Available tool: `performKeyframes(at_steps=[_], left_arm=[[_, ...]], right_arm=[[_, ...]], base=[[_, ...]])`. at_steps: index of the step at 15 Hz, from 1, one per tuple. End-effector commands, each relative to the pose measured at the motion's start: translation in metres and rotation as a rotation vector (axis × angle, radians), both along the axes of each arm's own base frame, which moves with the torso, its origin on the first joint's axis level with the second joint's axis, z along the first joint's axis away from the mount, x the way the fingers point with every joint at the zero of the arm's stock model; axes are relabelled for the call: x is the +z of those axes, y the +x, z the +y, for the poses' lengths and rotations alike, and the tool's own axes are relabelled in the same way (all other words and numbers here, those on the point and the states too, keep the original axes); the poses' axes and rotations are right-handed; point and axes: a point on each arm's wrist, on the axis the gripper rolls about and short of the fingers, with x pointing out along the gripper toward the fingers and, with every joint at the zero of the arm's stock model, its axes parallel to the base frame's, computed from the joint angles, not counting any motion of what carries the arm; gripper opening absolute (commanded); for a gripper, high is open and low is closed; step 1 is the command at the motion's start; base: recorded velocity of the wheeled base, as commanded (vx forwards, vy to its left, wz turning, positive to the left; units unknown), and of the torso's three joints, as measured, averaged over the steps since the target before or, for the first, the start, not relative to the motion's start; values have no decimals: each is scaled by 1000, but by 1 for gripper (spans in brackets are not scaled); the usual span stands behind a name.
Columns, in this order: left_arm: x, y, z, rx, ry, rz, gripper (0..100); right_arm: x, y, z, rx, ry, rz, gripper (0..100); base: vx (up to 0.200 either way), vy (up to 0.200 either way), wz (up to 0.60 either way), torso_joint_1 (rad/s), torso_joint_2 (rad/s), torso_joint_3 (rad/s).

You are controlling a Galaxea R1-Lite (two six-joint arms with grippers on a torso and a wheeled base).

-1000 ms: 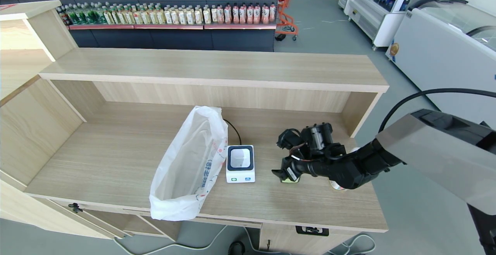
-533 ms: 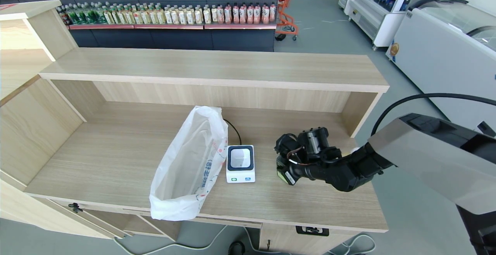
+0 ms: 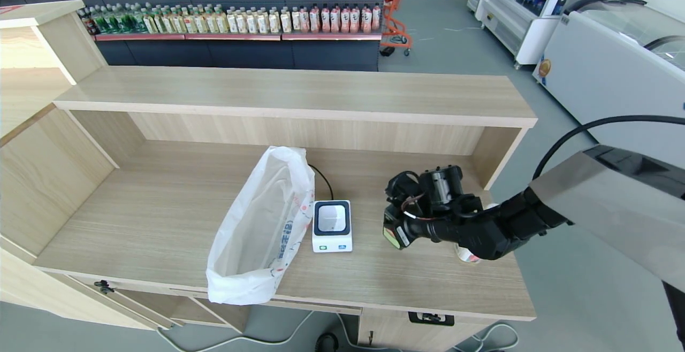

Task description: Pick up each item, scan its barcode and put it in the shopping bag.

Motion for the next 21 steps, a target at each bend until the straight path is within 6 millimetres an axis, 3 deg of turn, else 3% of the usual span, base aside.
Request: performKeyframes(at_steps=[1, 2, 3, 5, 8, 11, 13, 16, 17, 18, 19, 20, 21], left_arm=[[0, 0, 0, 0, 1, 0, 0], [0, 0, 0, 0, 0, -1, 0], [0, 0, 0, 0, 0, -1, 0], [0, 0, 0, 0, 0, 1, 0], [0, 0, 0, 0, 0, -1, 0], [0, 0, 0, 0, 0, -1, 0], [0, 0, 0, 0, 0, 1, 0], [0, 0, 0, 0, 0, -1, 0], [0, 0, 0, 0, 0, 1, 0], [0, 0, 0, 0, 0, 1, 0], [0, 0, 0, 0, 1, 2, 0], [0, 0, 0, 0, 0, -1, 0], [0, 0, 0, 0, 0, 1, 0]], right_arm=[[59, -3, 0, -37, 147, -96, 0], [89, -10, -7, -70, 231, -114, 0], [104, -17, -17, -81, 243, -117, 0], [128, -31, -39, -79, 276, -157, 0], [164, -63, -66, -72, 286, -371, 0], [167, -111, -103, -3, -93, -669, 0], [184, -135, -107, 40, -155, -876, 0], [207, -153, -105, 299, -326, -1265, 0], [214, -162, -104, 470, -416, -1557, 0], [214, -162, -104, 470, -416, -1557, 0], [210, -178, -102, 615, -636, -1975, 0], [198, -186, -99, 657, -709, -2102, 0], [185, -191, -96, 714, -718, -2115, 0]], base=[[0, 0, 0, 0, 0, 0], [0, 0, 0, 0, 0, 0], [0, 0, 0, 0, 0, 0], [0, 0, 0, 0, 0, 0], [0, 0, 0, 0, 0, 0], [0, 0, 0, 0, 0, 0], [0, 0, 0, 0, 0, 0], [0, 0, 0, 0, 0, 0], [0, 0, 0, 0, 0, 0], [0, 0, 0, 0, 0, 0], [0, 0, 0, 0, 0, 0], [0, 0, 0, 0, 0, 0], [0, 0, 0, 0, 0, 0]])
